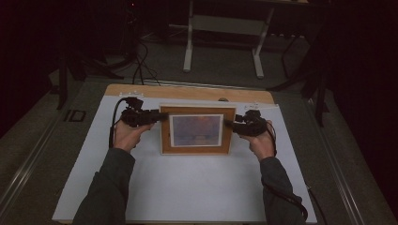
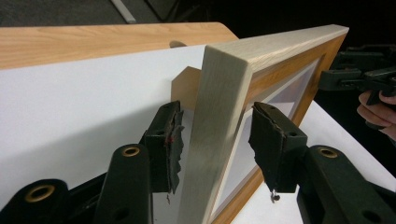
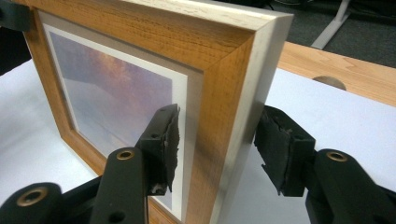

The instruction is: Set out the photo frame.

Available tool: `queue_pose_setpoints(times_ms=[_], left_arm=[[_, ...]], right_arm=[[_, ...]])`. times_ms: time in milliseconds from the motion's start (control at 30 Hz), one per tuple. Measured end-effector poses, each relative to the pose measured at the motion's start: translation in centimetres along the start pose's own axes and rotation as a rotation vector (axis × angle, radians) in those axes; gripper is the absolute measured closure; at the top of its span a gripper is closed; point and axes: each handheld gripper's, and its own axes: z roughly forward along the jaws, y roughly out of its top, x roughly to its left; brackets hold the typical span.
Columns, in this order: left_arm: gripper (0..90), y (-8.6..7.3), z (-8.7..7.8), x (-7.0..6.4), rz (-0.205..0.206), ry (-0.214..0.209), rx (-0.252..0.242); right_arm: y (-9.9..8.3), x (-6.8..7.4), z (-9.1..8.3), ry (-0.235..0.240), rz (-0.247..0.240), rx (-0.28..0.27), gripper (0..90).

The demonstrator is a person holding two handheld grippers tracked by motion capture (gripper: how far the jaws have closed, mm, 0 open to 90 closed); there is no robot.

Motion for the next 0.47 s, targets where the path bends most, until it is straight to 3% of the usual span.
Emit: queue_pose_setpoints(times_ms=[167,367,467], left_arm=[[52.1,-0.2,-1.1,-0.1,0.024,0.033,-0.017],[52.1,-0.5,-3.0,0.0,0.014,0.041,-0.063],[52.3,-0.7,-3.8,-0.2,0.015,0.088,-0.074]], right_arm=[[-0.3,-0.4,-0.6,-0.004,0.016,-0.003,48.3],[-1.0,-0.9,-1.7,0.005,0.035,-0.013,48.4],[-1.3,-1.1,-2.1,0.007,0.042,-0.014,48.5]])
